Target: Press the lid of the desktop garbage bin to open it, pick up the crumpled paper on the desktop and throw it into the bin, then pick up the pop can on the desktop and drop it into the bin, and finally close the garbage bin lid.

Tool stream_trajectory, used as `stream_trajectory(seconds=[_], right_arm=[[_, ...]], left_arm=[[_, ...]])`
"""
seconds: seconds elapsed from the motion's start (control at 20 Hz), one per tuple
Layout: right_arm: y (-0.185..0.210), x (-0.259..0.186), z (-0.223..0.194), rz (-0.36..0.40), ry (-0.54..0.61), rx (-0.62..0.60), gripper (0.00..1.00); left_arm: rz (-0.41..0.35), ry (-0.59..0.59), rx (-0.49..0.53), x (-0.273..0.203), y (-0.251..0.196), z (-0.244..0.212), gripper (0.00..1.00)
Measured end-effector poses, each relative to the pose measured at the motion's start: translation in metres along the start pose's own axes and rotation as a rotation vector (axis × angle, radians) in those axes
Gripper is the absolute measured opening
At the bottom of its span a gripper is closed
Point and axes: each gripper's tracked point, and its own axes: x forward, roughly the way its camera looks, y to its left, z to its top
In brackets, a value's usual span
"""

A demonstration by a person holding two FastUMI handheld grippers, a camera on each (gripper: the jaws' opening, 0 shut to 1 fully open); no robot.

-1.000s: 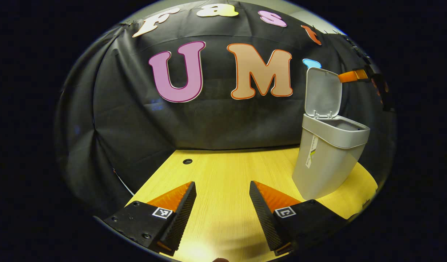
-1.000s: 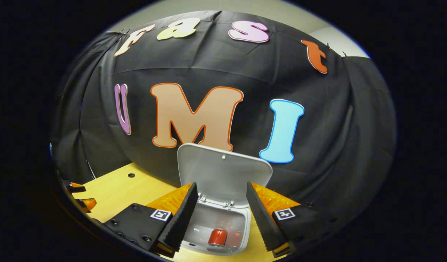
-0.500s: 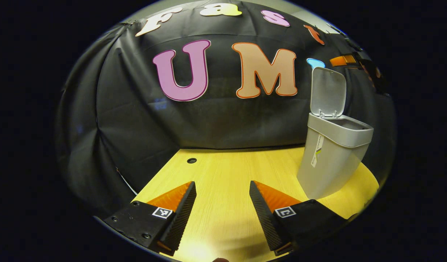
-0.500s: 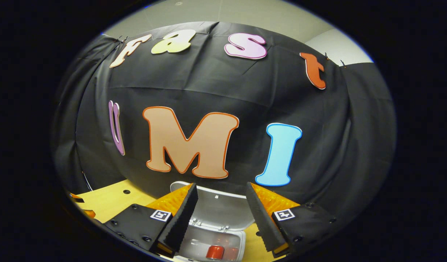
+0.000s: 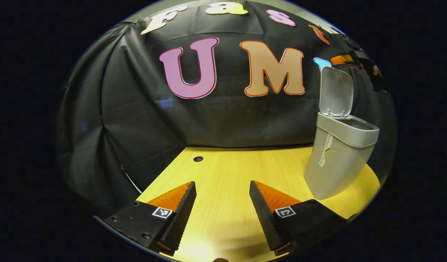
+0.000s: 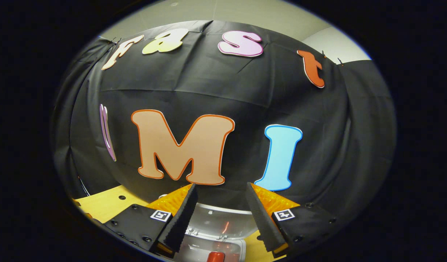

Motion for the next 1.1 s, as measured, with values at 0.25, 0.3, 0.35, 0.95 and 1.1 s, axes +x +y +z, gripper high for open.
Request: stream_trajectory(seconds=[0.25, 0.3, 0.35, 0.95, 1.1], right_arm=[[-0.007, 0.012, -0.01, -0.017, 0.035, 0.023, 0.87], [-0.008, 0.014, -0.012, -0.019, 0.042, 0.024, 0.87], [-0.008, 0.014, -0.014, -0.019, 0.05, 0.026, 0.87], [0.002, -0.019, -0.032, 0.021, 0.104, 0.054, 0.84], [0.004, -0.035, -0.04, 0.036, 0.118, 0.065, 0.83]], left_arm=[[0.01, -0.012, 0.013, 0.002, 0.003, 0.004, 0.86], [0.009, -0.016, 0.017, 0.001, 0.003, 0.006, 0.86], [0.008, -0.019, 0.018, 0.002, 0.003, 0.007, 0.87], [-0.011, -0.029, 0.017, -0.004, -0.004, 0.009, 0.86], [-0.021, -0.037, 0.027, -0.005, -0.007, 0.01, 0.86]])
